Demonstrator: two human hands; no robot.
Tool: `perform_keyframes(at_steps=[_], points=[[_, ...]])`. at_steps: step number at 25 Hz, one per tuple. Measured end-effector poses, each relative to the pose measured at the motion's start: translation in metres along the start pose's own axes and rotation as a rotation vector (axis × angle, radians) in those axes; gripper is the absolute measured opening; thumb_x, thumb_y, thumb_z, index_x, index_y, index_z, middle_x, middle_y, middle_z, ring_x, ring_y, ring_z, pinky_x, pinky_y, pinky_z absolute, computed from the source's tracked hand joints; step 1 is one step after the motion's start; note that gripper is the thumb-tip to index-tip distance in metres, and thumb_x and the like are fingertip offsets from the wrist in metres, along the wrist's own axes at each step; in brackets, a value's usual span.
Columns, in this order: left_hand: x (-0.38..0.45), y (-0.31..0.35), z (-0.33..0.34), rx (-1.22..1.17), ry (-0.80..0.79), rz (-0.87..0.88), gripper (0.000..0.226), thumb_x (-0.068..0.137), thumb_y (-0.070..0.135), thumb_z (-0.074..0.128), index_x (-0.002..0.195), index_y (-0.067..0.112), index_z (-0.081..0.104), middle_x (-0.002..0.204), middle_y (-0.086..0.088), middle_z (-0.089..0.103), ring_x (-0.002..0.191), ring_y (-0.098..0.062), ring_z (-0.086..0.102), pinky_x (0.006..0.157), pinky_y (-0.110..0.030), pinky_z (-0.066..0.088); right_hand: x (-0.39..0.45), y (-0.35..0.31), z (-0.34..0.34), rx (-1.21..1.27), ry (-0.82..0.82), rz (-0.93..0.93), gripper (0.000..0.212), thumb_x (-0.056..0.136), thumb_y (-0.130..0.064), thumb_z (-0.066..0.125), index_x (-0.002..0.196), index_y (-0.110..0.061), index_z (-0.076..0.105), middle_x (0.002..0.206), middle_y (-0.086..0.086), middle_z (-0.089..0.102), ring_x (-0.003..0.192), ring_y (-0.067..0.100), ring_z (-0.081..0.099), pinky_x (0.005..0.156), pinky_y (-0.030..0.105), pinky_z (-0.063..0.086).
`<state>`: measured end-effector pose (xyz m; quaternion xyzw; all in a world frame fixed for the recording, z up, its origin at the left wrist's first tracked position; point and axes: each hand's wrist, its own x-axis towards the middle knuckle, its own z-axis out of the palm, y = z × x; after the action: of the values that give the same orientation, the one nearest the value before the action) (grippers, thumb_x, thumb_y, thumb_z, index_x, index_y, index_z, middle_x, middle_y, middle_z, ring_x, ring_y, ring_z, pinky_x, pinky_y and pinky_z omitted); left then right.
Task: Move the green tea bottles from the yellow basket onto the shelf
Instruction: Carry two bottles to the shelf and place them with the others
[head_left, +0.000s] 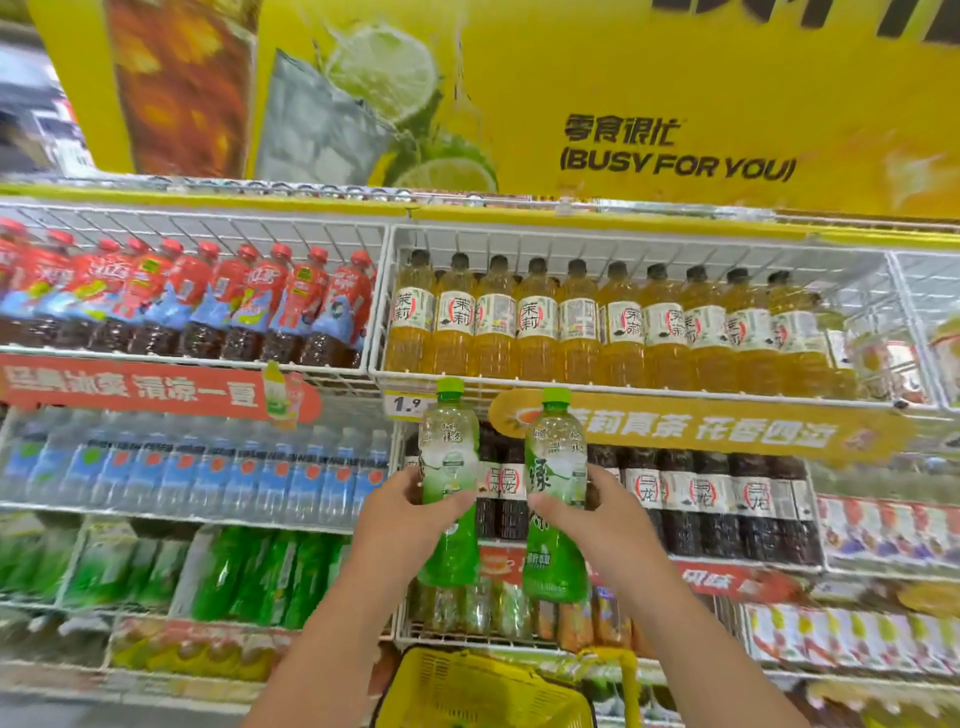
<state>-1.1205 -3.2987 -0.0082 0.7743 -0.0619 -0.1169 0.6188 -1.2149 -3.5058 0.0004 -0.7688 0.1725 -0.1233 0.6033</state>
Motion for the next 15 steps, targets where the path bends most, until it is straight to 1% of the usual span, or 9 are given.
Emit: perform_keyframes(at_steps=[2,3,5,7,8,10,11,13,15], points=[[-0.012,0.003,-0.004,0.003,0.071,0.002,0.089,0.072,0.06,0.083,0.148,0.026,0.05,0.144,0.005,0.058,0.125,-0.021,0.059,0.105,-0.041,0.049,0.002,-0.007,0.002,-0.045,-0.043,-0.029,0.099,0.066,-0.073,0.079,0.149,-0.034,0.043,0.137,-0.019,0.053,0.12,0.013,0.055,0.098,0.035,0.052],[-0.019,0.005,-0.007,0.002,0.092,0.003,0.089,0.075,0.058,0.082,0.15,0.025,0.048,0.147,0.004,0.056,0.129,-0.022,0.057,0.106,-0.04,0.048,0.002,-0.01,0.005,-0.071,-0.071,-0.034,0.105,0.061,-0.077,0.078,0.15,-0.036,0.042,0.146,-0.015,0.051,0.128,0.017,0.053,0.105,0.044,0.049],[-0.033,0.006,-0.017,-0.004,0.138,-0.011,0.089,0.074,0.058,0.083,0.149,0.025,0.049,0.145,0.005,0.058,0.127,-0.022,0.059,0.105,-0.041,0.049,0.0,-0.018,0.015,-0.058,-0.127,-0.054,0.099,0.067,-0.07,0.08,0.151,-0.035,0.041,0.152,-0.011,0.048,0.135,0.02,0.05,0.108,0.049,0.047],[-0.046,0.008,-0.031,-0.015,0.204,-0.035,0.073,0.075,0.052,0.085,0.137,0.024,0.06,0.125,0.008,0.068,0.109,-0.017,0.067,0.09,-0.035,0.056,0.001,-0.024,0.028,-0.03,-0.201,-0.074,0.095,0.074,-0.063,0.08,0.154,-0.032,0.038,0.156,-0.009,0.044,0.14,0.021,0.045,0.111,0.046,0.043],[-0.052,0.01,-0.04,-0.021,0.235,-0.047,0.061,0.078,0.048,0.085,0.13,0.024,0.064,0.115,0.01,0.07,0.101,-0.013,0.068,0.078,-0.027,0.056,0.001,-0.028,0.036,-0.033,-0.242,-0.059,0.095,0.076,-0.061,0.079,0.155,-0.03,0.036,0.157,-0.009,0.041,0.142,0.021,0.043,0.111,0.045,0.041],[-0.061,0.006,-0.061,-0.035,0.271,-0.056,0.044,0.081,0.044,0.083,0.119,0.028,0.065,0.103,0.013,0.071,0.088,-0.007,0.069,0.057,-0.015,0.05,0.0,-0.034,0.059,-0.039,-0.267,-0.083,0.1,0.069,-0.067,0.08,0.153,-0.031,0.039,0.155,-0.011,0.043,0.141,0.021,0.044,0.111,0.044,0.042],[-0.066,0.004,-0.072,-0.02,0.287,-0.052,0.041,0.081,0.044,0.083,0.115,0.029,0.065,0.101,0.013,0.071,0.086,-0.007,0.07,0.055,-0.015,0.051,-0.001,-0.036,0.073,-0.052,-0.274,-0.106,0.106,0.062,-0.074,0.08,0.151,-0.033,0.041,0.154,-0.011,0.045,0.139,0.021,0.046,0.111,0.047,0.043],[-0.075,-0.003,-0.102,0.002,0.347,-0.069,0.042,0.079,0.046,0.084,0.114,0.03,0.067,0.1,0.011,0.074,0.088,-0.01,0.072,0.068,-0.027,0.059,-0.006,-0.042,0.106,-0.071,-0.32,-0.121,0.118,0.048,-0.084,0.079,0.149,-0.035,0.044,0.151,-0.012,0.05,0.135,0.02,0.051,0.108,0.05,0.047],[-0.082,-0.014,-0.137,0.016,0.42,-0.098,0.045,0.075,0.05,0.085,0.113,0.031,0.069,0.1,0.011,0.075,0.09,-0.012,0.073,0.082,-0.04,0.061,-0.009,-0.05,0.14,-0.05,-0.358,-0.11,0.105,0.05,-0.08,0.082,0.141,-0.036,0.052,0.142,-0.013,0.058,0.127,0.017,0.057,0.104,0.048,0.05]])
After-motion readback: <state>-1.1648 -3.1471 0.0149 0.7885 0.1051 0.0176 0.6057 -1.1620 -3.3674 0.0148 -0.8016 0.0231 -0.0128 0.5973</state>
